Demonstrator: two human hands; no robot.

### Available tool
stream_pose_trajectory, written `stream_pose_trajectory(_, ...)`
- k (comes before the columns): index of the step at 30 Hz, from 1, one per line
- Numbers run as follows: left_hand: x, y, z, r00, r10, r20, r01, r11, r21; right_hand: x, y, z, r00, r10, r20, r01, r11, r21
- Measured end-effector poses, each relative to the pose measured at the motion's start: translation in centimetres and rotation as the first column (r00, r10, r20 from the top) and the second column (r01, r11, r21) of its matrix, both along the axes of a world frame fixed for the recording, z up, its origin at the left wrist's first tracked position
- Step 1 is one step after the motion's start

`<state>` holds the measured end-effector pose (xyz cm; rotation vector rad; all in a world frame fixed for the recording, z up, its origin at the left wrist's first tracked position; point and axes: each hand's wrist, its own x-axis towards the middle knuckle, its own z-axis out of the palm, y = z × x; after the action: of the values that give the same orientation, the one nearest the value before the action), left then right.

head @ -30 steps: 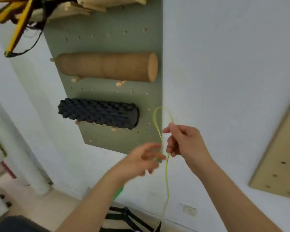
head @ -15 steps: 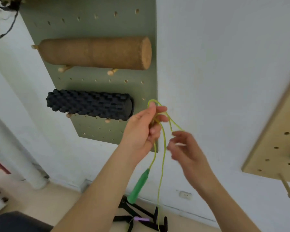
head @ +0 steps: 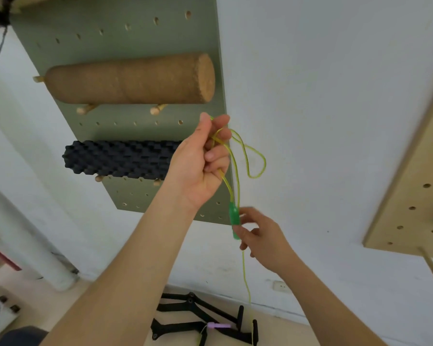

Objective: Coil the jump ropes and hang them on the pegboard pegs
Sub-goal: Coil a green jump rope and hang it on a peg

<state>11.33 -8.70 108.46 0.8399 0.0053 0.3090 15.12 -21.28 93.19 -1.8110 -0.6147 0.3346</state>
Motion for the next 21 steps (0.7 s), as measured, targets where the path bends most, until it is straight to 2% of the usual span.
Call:
stream_pose_trajectory(2,0.0,0.3,0.1,1.000,0.007,0.001,-0.007,1.000,-0.006,0.3,0.2,0.3,0.987,0.146,-0.072,-0.150,0.987,-0.052)
stream_pose_trajectory(4,-0.2,0.6,0.0,0.999,0.047,-0.005,-0.047,0.998,0.042,0.0,0.0,1.0,0.979,0.157,-0.131,-0.153,0.987,0.039)
stream_pose_trajectory(5,-0.3,0.9,-0.1,0.994,0.112,-0.016,-0.109,0.985,0.136,-0.1,-0.2,1.6,0.980,0.126,-0.151,-0.110,0.988,0.108)
stream_pose_trajectory(6,-0.4,1.2,-0.4,0.977,0.212,-0.032,-0.193,0.933,0.305,-0.2,-0.4,2.3,0.982,0.084,-0.169,-0.054,0.983,0.173)
stream_pose_trajectory(7,-0.6,1.6,-0.9,0.945,0.323,-0.055,-0.244,0.804,0.542,-0.1,-0.6,3.0,0.983,0.040,-0.181,0.002,0.974,0.228)
stream_pose_trajectory(8,-0.8,2.0,-1.7,0.901,0.429,-0.067,-0.230,0.603,0.764,0.0,-0.8,3.9,0.984,0.007,-0.179,0.042,0.961,0.272)
stream_pose_trajectory(9,-1.2,2.1,-2.6,0.878,0.475,-0.062,-0.161,0.416,0.895,0.1,-0.9,5.0,0.986,-0.019,-0.168,0.070,0.950,0.306)
stream_pose_trajectory(10,-1.7,2.1,-3.6,0.889,0.450,-0.085,-0.059,0.297,0.953,0.3,-1.0,6.0,0.986,-0.037,-0.162,0.089,0.939,0.333)
stream_pose_trajectory(11,-2.3,2.0,-4.6,0.918,0.369,-0.147,0.045,0.271,0.961,0.6,-1.0,7.1,0.984,-0.043,-0.173,0.104,0.927,0.359)
stream_pose_trajectory(13,-3.5,0.9,-6.3,0.936,0.161,-0.312,0.237,0.364,0.901,1.0,-1.1,9.1,0.972,-0.001,-0.237,0.103,0.903,0.417)
stream_pose_trajectory(14,-3.9,0.3,-7.0,0.932,0.081,-0.353,0.292,0.410,0.864,1.2,-1.1,10.0,0.961,0.041,-0.273,0.088,0.891,0.445)
stream_pose_trajectory(16,-4.2,-0.8,-8.8,0.931,0.012,-0.365,0.324,0.433,0.841,1.5,-0.8,11.8,0.942,0.109,-0.319,0.058,0.879,0.473)
stream_pose_trajectory(19,-4.3,-1.4,-11.2,0.917,-0.026,-0.398,0.380,0.358,0.853,2.7,-0.1,14.5,0.927,0.126,-0.354,0.083,0.850,0.520)
stream_pose_trajectory(21,-4.6,-1.1,-12.3,0.878,-0.053,-0.476,0.466,0.322,0.824,4.0,-0.2,16.4,0.905,0.145,-0.400,0.159,0.757,0.634)
